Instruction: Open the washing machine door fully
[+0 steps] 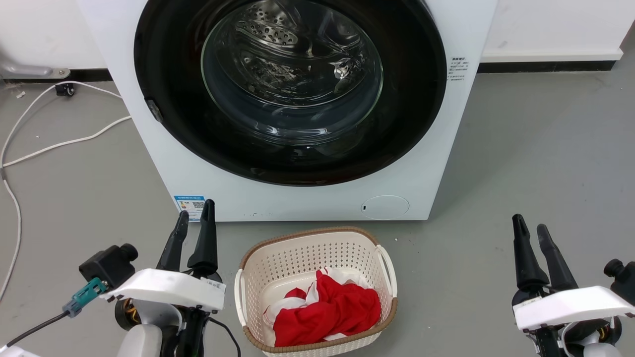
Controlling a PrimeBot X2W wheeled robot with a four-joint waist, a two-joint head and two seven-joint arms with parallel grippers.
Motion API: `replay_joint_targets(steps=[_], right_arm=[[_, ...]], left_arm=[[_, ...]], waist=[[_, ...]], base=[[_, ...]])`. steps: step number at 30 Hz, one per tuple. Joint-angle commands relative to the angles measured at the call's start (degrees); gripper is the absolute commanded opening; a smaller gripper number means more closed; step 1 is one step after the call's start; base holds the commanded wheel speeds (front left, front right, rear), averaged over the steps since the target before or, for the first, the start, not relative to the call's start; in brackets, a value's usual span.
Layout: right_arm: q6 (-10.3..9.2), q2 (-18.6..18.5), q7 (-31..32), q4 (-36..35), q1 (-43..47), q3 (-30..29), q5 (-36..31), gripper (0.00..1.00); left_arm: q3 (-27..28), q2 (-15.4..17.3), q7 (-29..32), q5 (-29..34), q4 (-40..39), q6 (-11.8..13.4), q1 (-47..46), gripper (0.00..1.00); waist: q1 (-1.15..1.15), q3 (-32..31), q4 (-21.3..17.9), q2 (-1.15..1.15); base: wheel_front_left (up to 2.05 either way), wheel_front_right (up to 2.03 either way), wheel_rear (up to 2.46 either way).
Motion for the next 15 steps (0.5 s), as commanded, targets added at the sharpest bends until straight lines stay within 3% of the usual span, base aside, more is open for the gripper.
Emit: replay_joint_targets(steps=[1, 15], right_arm=[[0.00, 0.03, -0.62, -0.52, -0.23, 0.13, -2.17, 1.00], [0.00, 0.18, -1.95, -0.45, 0.18, 0.04, -11.49, 1.00]], left_arm=[[-0.24, 0.47, -0.54, 2.05, -0.43, 0.26, -1.36, 1.00], [-2.15, 1.16, -2.65, 11.41, 1.93, 1.40, -2.32, 1.00]], waist=[[0.00, 0.01, 0.00, 0.00], [0.00, 0.10, -0.09, 0.00]], base=[[0.00, 0.00, 0.00], [0.00, 0.00, 0.00]])
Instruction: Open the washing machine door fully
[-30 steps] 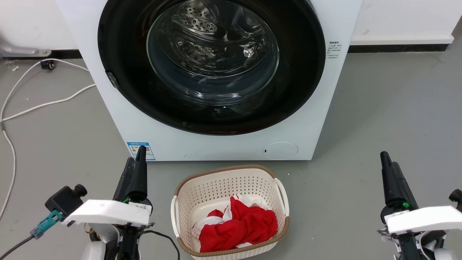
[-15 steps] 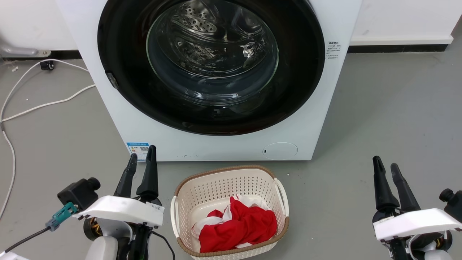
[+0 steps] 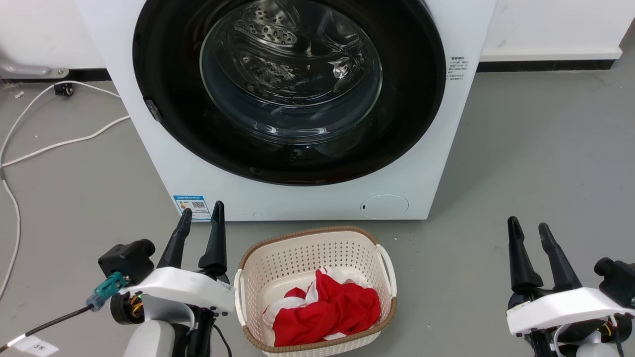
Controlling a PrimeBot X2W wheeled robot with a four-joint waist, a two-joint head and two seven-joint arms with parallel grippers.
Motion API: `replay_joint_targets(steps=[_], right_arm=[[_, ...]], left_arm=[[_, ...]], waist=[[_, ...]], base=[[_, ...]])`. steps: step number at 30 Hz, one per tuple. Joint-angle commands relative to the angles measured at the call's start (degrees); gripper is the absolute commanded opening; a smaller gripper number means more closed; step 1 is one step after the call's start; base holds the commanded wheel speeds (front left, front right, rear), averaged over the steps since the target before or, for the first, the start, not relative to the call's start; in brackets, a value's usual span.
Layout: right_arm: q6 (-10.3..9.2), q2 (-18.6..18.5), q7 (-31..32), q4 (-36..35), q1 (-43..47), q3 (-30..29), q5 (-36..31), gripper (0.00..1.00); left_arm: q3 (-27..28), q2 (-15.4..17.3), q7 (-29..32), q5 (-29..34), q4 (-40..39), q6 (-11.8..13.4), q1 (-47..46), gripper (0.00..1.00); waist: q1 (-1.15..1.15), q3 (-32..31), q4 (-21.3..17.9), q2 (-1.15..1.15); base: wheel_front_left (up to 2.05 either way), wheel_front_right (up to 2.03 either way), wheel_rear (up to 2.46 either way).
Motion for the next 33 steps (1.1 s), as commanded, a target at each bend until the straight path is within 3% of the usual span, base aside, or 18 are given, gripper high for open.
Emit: replay_joint_targets(steps=[1, 33], right_arm=[[0.00, 0.10, -0.44, -0.49, 0.07, -0.01, -1.34, 1.00], [-0.01, 0.37, -2.47, -0.54, 0.24, 0.61, -19.49, 1.00]], left_arm=[[-0.18, 0.34, -0.45, 1.21, -0.32, 0.22, -1.10, 1.00], [-3.64, 1.43, -4.60, 18.41, 1.88, 2.70, -2.14, 1.00]], waist=[[0.00, 0.01, -0.01, 0.00], [0.00, 0.09, 0.22, 0.00]], base=[[0.00, 0.00, 0.00], [0.00, 0.00, 0.00]])
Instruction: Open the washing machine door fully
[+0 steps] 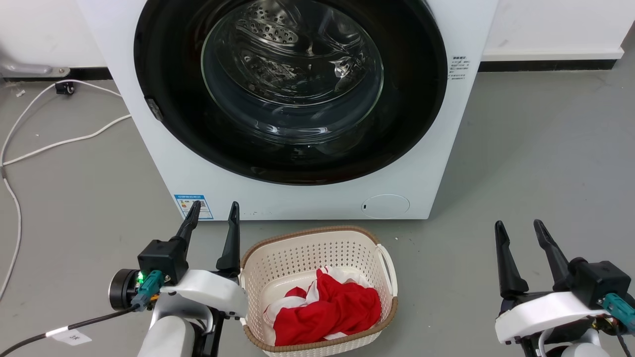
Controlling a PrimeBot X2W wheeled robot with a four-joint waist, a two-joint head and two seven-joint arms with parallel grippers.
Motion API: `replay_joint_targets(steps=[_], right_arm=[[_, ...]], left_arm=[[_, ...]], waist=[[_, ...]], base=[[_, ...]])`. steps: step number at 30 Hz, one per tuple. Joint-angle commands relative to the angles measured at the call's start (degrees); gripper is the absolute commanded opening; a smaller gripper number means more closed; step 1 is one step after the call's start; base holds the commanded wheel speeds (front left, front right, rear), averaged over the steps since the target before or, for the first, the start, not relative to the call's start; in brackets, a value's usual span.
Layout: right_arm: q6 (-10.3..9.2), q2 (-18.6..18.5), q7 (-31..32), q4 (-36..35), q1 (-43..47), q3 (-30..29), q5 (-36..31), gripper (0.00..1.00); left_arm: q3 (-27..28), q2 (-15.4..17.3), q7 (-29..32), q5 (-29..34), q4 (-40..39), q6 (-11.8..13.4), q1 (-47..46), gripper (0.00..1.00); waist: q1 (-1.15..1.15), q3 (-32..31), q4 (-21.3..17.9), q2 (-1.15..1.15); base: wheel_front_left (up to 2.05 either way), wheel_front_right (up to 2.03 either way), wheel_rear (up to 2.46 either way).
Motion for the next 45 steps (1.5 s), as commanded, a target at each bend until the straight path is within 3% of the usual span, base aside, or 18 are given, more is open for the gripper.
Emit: replay_joint_targets(steps=[1, 22, 42, 43, 45], right_arm=[[-0.02, 0.19, -0.33, -0.45, -0.05, 0.08, -1.58, 1.00], [-0.02, 0.33, -1.52, -0.49, 0.30, 0.49, -8.80, 1.00], [-0.03, 0.35, -1.54, -0.19, -0.07, 0.43, -8.59, 0.98], [-0.02, 0.35, -1.67, -0.22, -0.07, 0.47, -8.09, 0.00], [-0.03, 0.35, -1.76, -0.19, -0.06, 0.53, -7.97, 0.00]], left_arm=[[-0.20, 0.40, -0.52, 1.62, -0.26, 0.23, -0.70, 1.00], [-0.53, 0.23, -2.63, 9.36, -0.35, 1.13, 1.71, 1.00], [1.01, -1.14, -2.91, 8.93, -0.09, -0.47, 2.45, 1.00], [1.07, -1.18, -2.92, 9.04, -0.09, -0.53, 2.50, 1.00], [1.10, -1.21, -2.92, 9.12, -0.05, -0.56, 2.51, 1.00]], waist=[[0.00, 0.02, 0.00, 0.00], [0.00, -0.15, -0.03, 0.00], [0.00, -0.03, 0.17, 0.00], [0.00, -0.05, 0.16, 0.00], [0.00, -0.06, 0.15, 0.00]], base=[[0.00, 0.00, 0.00], [0.00, 0.00, 0.00], [0.00, 0.00, 0.00], [0.00, 0.00, 0.00], [0.00, 0.00, 0.00]])
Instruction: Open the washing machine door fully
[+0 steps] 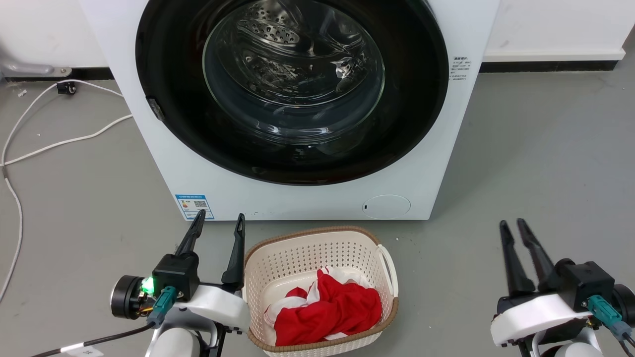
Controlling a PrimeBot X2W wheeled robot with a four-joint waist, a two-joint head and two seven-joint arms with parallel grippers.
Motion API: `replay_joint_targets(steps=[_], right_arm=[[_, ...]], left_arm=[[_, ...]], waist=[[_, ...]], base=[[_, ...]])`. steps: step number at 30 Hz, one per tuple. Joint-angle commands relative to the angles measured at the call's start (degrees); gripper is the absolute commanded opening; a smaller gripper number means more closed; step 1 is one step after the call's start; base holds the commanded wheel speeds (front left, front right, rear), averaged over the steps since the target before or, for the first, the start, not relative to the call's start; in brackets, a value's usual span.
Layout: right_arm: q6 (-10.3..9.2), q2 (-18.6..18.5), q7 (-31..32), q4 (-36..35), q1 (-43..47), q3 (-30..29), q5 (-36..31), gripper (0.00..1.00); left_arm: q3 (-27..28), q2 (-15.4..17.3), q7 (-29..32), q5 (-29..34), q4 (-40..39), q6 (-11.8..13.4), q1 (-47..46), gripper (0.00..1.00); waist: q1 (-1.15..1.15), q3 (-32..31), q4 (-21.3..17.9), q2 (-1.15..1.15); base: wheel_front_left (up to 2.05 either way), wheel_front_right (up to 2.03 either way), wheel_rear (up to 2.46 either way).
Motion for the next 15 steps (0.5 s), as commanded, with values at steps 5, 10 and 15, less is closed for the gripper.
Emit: replay_joint_targets(steps=[5, 10, 15], right_arm=[[-0.04, 0.20, -0.73, -0.52, -0.11, 0.24, 0.82, 0.00], [-0.04, 0.19, -1.40, -0.51, -0.25, -0.54, 12.39, 0.00], [-0.03, 0.18, -2.30, -1.60, -1.66, -0.91, 34.42, 0.00]], left_arm=[[0.13, -0.16, -0.14, 0.54, 0.16, -0.15, 0.27, 1.00], [0.31, -0.29, -0.14, 0.79, 0.15, -0.17, 0.22, 1.00], [0.53, -0.33, -0.15, 1.00, 0.16, -0.01, 0.27, 1.00]], waist=[[0.00, 0.06, -0.04, 0.00], [0.00, 0.07, -0.05, 0.00], [0.00, 0.05, -0.17, 0.00]], base=[[0.00, 0.00, 0.00], [0.00, 0.00, 0.00], [0.00, 0.00, 0.00]])
